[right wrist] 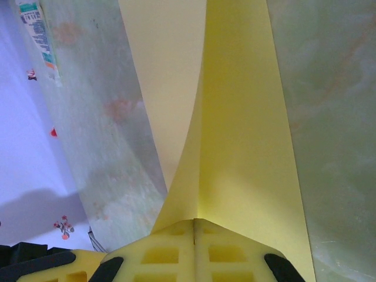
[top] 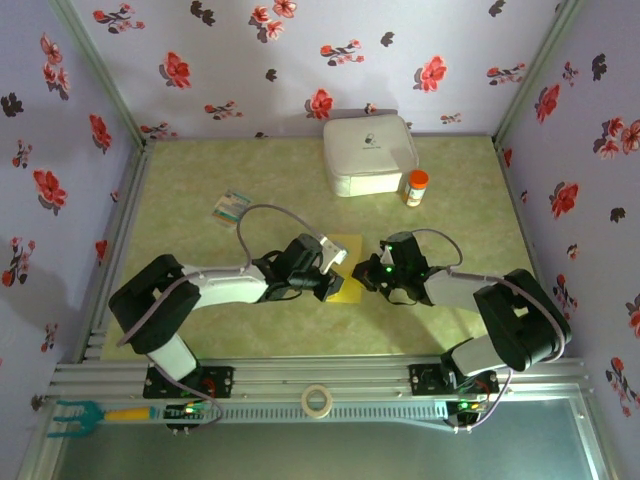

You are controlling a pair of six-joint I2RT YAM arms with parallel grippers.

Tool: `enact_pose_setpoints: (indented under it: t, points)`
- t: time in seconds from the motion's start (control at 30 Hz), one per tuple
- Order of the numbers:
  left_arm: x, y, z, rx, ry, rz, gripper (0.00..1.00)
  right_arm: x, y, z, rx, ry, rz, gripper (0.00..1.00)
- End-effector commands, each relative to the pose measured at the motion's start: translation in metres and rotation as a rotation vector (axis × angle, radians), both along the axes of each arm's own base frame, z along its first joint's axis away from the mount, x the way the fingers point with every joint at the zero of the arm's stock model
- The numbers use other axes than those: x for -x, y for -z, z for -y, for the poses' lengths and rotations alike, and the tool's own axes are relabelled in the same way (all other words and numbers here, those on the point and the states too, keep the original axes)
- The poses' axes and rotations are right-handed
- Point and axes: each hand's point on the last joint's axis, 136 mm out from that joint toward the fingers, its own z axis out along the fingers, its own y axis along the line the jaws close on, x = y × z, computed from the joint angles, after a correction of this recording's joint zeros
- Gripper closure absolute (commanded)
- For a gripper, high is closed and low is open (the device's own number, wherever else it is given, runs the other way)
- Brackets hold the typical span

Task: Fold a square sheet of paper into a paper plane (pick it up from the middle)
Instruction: Fold the triangle a second time at the center of the table.

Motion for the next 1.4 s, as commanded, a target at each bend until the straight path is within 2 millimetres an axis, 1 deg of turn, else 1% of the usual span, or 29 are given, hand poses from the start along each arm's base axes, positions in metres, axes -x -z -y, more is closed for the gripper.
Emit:
enact_pose_setpoints:
  t: [0.0, 0.1, 0.23, 0.4, 0.53, 0.67, 0.8, 0.9, 0.97, 1.07, 1.17, 1.27, 1.37]
  points:
    - [-0.002, -0.002, 0.003, 0.013, 0.005, -0.023, 0.96, 0.001, 0.001, -0.002, 0.005, -0.008, -0.007, 0.93]
    - [-0.004, -0.003, 0.002, 0.016, -0.001, -0.027, 1.0, 0.004, 0.007, 0.006, 0.069, -0.001, -0.02, 0.91]
    - [-0.005, -0.006, 0.004, 0.028, -0.005, -0.027, 1.0, 0.006, 0.014, 0.021, 0.16, 0.03, -0.04, 0.9]
    - [-0.005, -0.006, 0.004, 0.037, -0.011, -0.03, 1.0, 0.013, 0.02, 0.04, 0.234, 0.128, -0.117, 0.9]
    - [-0.002, -0.003, 0.001, 0.02, -0.015, -0.051, 1.0, 0.02, 0.016, 0.052, 0.289, 0.158, -0.145, 0.9]
    - [0.001, 0.001, -0.005, -0.001, -0.019, -0.061, 1.0, 0.024, 0.005, 0.059, 0.312, 0.155, -0.128, 0.9]
    - [0.001, 0.002, -0.005, 0.0, -0.015, -0.059, 1.0, 0.024, 0.002, 0.068, 0.334, 0.183, -0.089, 0.89]
    - [0.001, 0.004, -0.002, -0.018, 0.003, -0.066, 1.0, 0.019, -0.002, 0.064, 0.301, 0.187, -0.06, 0.88]
    - [0.001, 0.004, -0.001, -0.019, 0.008, -0.067, 1.0, 0.015, -0.005, 0.055, 0.265, 0.166, -0.048, 0.87]
    - [-0.002, 0.001, 0.003, -0.01, 0.013, -0.055, 1.0, 0.012, -0.004, 0.044, 0.23, 0.124, -0.04, 0.87]
    - [-0.004, 0.0, 0.006, -0.015, 0.025, -0.048, 1.0, 0.015, 0.001, 0.037, 0.211, 0.082, -0.047, 0.87]
    - [-0.006, 0.0, 0.009, -0.018, 0.024, -0.052, 1.0, 0.019, 0.007, 0.037, 0.206, 0.086, -0.061, 0.89]
    - [-0.008, 0.002, 0.011, -0.021, 0.016, -0.063, 1.0, 0.02, 0.005, 0.03, 0.16, 0.078, -0.059, 0.92]
